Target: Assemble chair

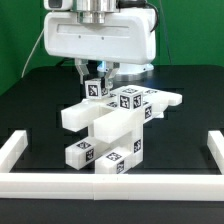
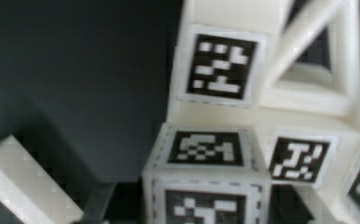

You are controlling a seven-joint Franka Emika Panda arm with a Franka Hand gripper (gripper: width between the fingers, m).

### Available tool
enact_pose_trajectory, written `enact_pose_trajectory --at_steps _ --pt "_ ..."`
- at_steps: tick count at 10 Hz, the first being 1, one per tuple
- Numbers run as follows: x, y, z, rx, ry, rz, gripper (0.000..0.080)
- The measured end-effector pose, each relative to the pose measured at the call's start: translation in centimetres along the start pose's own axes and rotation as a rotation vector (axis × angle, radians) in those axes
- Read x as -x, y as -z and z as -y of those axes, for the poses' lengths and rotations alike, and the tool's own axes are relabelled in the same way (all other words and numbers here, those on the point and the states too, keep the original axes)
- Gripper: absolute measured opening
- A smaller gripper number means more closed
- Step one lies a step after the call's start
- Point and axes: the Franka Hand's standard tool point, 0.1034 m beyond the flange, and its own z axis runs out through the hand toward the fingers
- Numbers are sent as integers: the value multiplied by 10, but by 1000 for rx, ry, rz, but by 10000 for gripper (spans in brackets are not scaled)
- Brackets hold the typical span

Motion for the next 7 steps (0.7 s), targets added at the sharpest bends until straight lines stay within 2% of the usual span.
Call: enact_pose_trajectory --at_steps 3,5,6,7 --pt "0 0 0 -4 -330 13 281" --pt "1 0 0 -3 -328 13 282" --pt "1 0 0 -3 -301 13 499" --pt "1 0 0 -3 -292 13 499"
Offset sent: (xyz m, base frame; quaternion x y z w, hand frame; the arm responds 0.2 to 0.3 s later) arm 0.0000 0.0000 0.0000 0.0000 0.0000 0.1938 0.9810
